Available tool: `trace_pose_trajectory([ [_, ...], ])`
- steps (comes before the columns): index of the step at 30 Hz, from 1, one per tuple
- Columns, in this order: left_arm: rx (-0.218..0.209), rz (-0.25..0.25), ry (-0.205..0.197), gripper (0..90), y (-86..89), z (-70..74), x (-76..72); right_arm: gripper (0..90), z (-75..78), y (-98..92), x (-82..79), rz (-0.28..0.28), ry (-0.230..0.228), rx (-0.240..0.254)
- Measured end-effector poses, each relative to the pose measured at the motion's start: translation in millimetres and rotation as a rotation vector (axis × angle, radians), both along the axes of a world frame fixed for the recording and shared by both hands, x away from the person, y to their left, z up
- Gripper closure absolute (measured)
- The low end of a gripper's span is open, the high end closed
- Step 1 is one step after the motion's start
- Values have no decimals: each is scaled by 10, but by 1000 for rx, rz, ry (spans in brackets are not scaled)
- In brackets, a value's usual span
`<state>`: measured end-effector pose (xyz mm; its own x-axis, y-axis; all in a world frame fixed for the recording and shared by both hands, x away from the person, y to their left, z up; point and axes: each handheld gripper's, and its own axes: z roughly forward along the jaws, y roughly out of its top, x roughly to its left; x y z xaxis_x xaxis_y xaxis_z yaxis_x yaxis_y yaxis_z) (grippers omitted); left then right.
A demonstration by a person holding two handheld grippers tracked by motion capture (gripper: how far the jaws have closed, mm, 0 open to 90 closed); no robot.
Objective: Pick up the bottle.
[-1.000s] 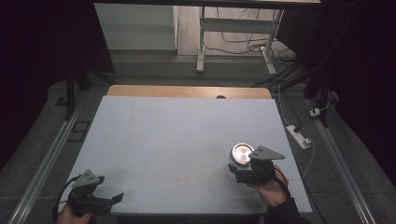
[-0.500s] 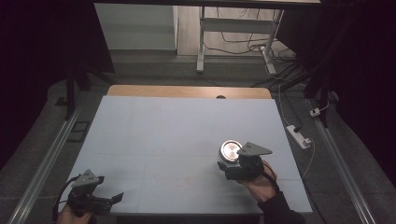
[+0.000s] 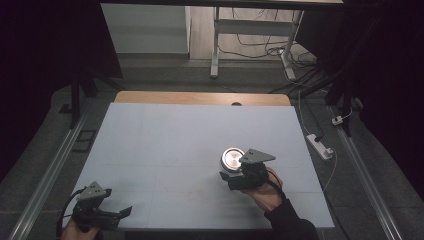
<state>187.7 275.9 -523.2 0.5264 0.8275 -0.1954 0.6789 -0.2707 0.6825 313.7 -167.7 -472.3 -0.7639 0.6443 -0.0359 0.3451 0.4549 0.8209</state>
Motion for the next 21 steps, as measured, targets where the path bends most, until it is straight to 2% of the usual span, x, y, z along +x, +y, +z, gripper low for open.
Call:
trace_pose_trajectory([
  [21, 5, -3, 2, 0, -3, 0, 1, 145, -43, 394, 99, 61, -13, -11],
])
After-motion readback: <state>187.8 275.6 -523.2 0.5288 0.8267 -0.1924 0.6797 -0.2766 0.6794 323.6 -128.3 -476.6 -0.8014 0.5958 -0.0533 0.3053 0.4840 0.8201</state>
